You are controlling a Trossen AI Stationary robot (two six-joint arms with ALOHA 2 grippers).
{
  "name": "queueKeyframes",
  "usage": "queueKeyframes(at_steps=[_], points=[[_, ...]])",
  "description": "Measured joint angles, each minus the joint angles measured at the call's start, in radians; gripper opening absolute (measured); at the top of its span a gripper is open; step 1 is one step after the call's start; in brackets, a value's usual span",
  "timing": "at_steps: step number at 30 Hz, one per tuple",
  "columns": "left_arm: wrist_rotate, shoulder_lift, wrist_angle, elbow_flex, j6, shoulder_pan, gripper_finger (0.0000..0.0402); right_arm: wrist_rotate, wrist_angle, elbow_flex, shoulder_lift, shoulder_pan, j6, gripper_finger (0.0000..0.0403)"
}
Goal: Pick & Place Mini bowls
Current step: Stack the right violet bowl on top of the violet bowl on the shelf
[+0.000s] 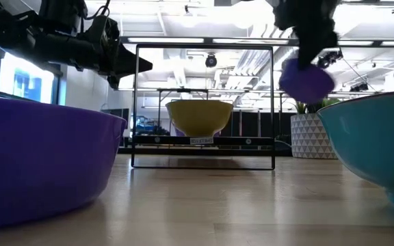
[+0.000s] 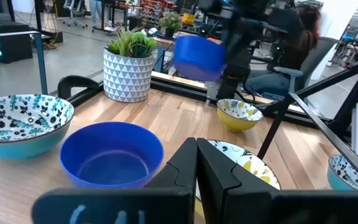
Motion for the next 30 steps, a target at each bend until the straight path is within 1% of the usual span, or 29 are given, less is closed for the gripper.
queueKeyframes(at_steps=[4, 8, 13, 18, 20, 25, 30], points=[[0.0, 0.0, -0.001, 0.0, 0.0, 0.0, 0.0001, -0.023, 0.101, 0.0, 0.0, -0.088, -0.151, 0.0009], [-0.005, 0.0, -0.015, 0.0, -0.012, 0.003, 0.0001, -0.025, 0.192, 0.0, 0.001, -0.136, -0.265, 0.0005], [-0.011, -0.01, -0.045, 0.0, -0.04, 0.042, 0.0001, -0.043, 0.257, 0.0, 0.029, -0.168, -0.353, 0.0007], [0.048, -0.01, -0.05, 0.0, -0.045, 0.074, 0.0001, -0.054, 0.294, 0.0, 0.069, -0.175, -0.422, 0.0007], [0.038, -0.01, -0.054, 0.0, -0.045, 0.074, 0.0001, -0.061, 0.307, 0.004, 0.081, -0.181, -0.447, 0.0007], [-0.021, -0.01, -0.052, 0.0, -0.045, 0.072, 0.0001, -0.067, 0.297, 0.084, 0.127, -0.188, -0.507, 0.0007], [-0.073, -0.01, -0.046, -0.001, -0.045, 0.072, 0.0001, -0.062, 0.253, 0.209, 0.205, -0.188, -0.58, 0.0006]])
